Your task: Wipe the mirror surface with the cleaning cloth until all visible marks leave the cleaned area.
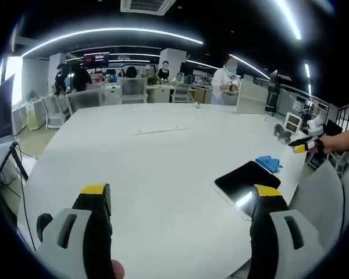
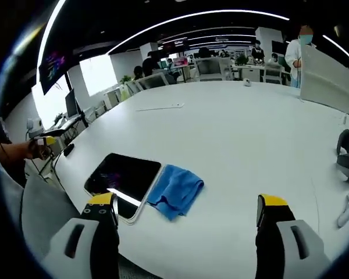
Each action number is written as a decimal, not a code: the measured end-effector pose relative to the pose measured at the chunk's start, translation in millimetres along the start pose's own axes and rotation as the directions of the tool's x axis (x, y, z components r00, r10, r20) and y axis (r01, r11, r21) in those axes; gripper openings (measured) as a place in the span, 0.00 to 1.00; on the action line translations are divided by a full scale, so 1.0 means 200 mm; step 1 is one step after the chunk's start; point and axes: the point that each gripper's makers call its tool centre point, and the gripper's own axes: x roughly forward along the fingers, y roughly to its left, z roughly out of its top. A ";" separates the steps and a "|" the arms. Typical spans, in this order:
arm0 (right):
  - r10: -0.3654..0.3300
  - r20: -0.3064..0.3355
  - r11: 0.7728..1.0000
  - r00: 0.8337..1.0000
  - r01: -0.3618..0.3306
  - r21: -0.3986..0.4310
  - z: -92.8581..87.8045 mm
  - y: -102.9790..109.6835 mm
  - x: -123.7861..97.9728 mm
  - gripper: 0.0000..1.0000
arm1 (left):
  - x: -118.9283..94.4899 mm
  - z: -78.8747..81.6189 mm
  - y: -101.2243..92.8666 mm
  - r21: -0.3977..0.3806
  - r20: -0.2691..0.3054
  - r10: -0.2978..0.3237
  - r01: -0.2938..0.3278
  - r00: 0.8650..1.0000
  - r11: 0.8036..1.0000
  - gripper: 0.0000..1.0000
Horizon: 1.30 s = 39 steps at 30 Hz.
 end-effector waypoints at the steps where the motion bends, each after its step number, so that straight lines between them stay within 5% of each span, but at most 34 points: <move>1: -0.008 -0.001 1.000 1.000 0.008 -0.009 0.01 0.01 0.00 0.98 | 0.00 0.00 0.02 -0.003 0.004 -0.002 0.002 1.000 1.000 0.99; 8: -0.088 -0.014 0.996 0.996 0.088 -0.032 0.09 0.00 -0.03 0.98 | 0.04 0.01 0.12 -0.052 0.018 -0.043 0.044 0.999 0.998 0.99; 15: -0.074 0.026 0.997 0.997 0.074 -0.013 0.12 -0.05 0.02 0.97 | 0.03 0.08 0.06 0.058 0.020 -0.028 0.027 0.999 0.998 0.99; 16: -0.081 0.036 0.997 0.996 0.081 0.001 0.12 -0.06 0.03 0.95 | 0.03 0.08 0.07 0.025 0.026 0.002 -0.003 1.000 1.000 0.99; 17: -0.076 0.038 0.997 0.996 0.076 0.011 0.11 -0.06 0.03 0.95 | 0.01 0.08 0.08 -0.087 0.041 0.042 -0.038 0.998 0.995 0.99; 19: -0.068 0.042 0.998 0.997 0.068 0.009 0.11 -0.05 0.03 0.95 | 0.00 0.10 0.06 -0.100 0.071 0.058 -0.051 0.996 0.994 0.99; 26: -0.090 0.011 0.995 0.996 0.090 -0.034 0.08 -0.14 0.06 0.89 | 0.01 -0.01 0.02 0.054 -0.002 0.015 -0.015 1.000 0.998 0.99; 30: -0.113 -0.011 0.994 0.994 0.113 0.002 0.05 -0.14 0.04 0.77 | 0.02 -0.03 0.06 0.058 0.007 0.020 -0.020 1.000 0.998 0.99; 33: -0.105 -0.015 0.994 0.994 0.105 0.027 0.02 -0.09 0.03 0.83 | 0.02 -0.06 0.07 0.021 -0.001 0.022 -0.022 1.000 1.000 0.99; 36: -0.082 -0.017 0.997 0.997 0.081 -0.014 0.02 -0.01 0.04 0.76 | 0.00 -0.07 0.07 0.015 -0.009 0.010 -0.010 1.000 1.000 0.99; 39: -0.086 -0.015 0.996 0.996 0.086 0.001 0.02 -0.01 0.05 0.86 | 0.01 -0.06 0.05 0.014 -0.014 -0.007 0.007 1.000 1.000 0.99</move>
